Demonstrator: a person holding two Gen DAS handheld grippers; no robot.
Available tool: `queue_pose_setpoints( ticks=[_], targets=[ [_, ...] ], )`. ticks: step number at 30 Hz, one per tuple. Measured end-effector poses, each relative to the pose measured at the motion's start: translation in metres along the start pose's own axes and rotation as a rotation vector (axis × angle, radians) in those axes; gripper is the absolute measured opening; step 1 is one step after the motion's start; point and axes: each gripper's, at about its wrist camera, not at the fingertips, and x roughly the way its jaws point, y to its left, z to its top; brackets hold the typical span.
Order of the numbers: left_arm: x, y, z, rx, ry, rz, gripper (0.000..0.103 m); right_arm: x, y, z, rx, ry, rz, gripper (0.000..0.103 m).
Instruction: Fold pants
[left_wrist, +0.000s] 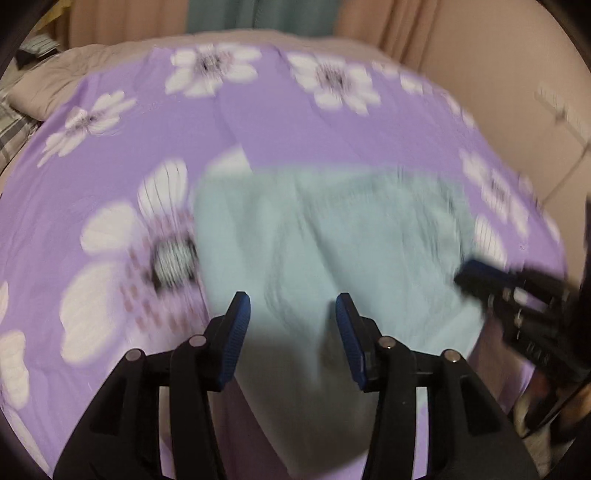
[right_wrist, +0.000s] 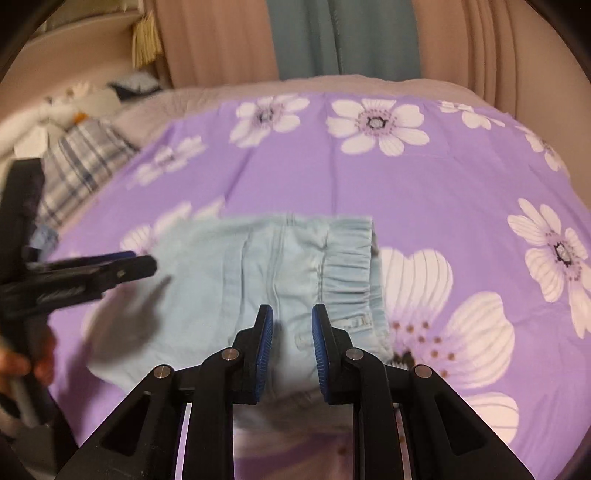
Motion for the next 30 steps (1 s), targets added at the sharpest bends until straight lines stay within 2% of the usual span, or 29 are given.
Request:
queue_pose_setpoints(
  ticks=[2, 4, 6, 7, 11, 12, 14, 16, 18, 20, 22, 25, 27, 30],
  targets=[
    [-0.004, -0.007, -0.02, 0.038, -0.027, 0.036, 0.048, 0.004, 0.006, -0.01, -0.054, 0.022, -0.022, 0.02],
    [-0.012, -0.006, -0.028, 0.026, -0.027, 0.018, 0.052, -0.001, 0.006, -0.019, -0.064, 0.028, -0.002, 0.02],
    [-0.02, -0.002, -0.036, -0.005, -0.02, -0.008, 0.056, -0.007, -0.006, -0.024, 0.011, 0.034, 0.044, 0.02],
    [-0.024, 0.0, -0.042, -0.011, -0.014, -0.007, 0.062, -0.01, -0.012, -0.025, 0.049, 0.035, 0.073, 0.02],
    [-0.039, 0.022, -0.06, -0.152, 0.013, -0.097, 0.066, -0.028, -0.026, -0.033, 0.136, 0.037, 0.151, 0.022],
    [-0.044, 0.027, -0.063, -0.187, 0.014, -0.113, 0.066, -0.032, -0.028, -0.036, 0.144, 0.034, 0.152, 0.025],
    [-0.052, 0.03, -0.063, -0.226, 0.003, -0.127, 0.065, -0.041, -0.035, -0.043, 0.177, 0.026, 0.144, 0.046],
    [-0.056, 0.039, -0.058, -0.282, -0.008, -0.171, 0.065, -0.046, -0.047, -0.049, 0.249, 0.017, 0.177, 0.056],
    [-0.056, 0.049, -0.054, -0.366, -0.007, -0.252, 0.065, -0.047, -0.063, -0.053, 0.342, 0.005, 0.214, 0.058],
    [-0.051, 0.056, -0.05, -0.444, 0.007, -0.313, 0.067, -0.045, -0.077, -0.055, 0.441, -0.006, 0.258, 0.065],
    [-0.044, 0.061, -0.045, -0.499, 0.013, -0.321, 0.067, -0.039, -0.09, -0.057, 0.536, -0.012, 0.322, 0.072],
    [-0.032, 0.065, -0.042, -0.559, 0.036, -0.366, 0.067, -0.03, -0.097, -0.058, 0.595, 0.008, 0.342, 0.073],
    [-0.025, 0.065, -0.04, -0.575, 0.058, -0.399, 0.067, -0.02, -0.097, -0.056, 0.608, 0.042, 0.335, 0.073],
    [-0.017, 0.06, -0.036, -0.567, 0.073, -0.408, 0.067, -0.002, -0.095, -0.054, 0.638, 0.087, 0.383, 0.073]
  ],
)
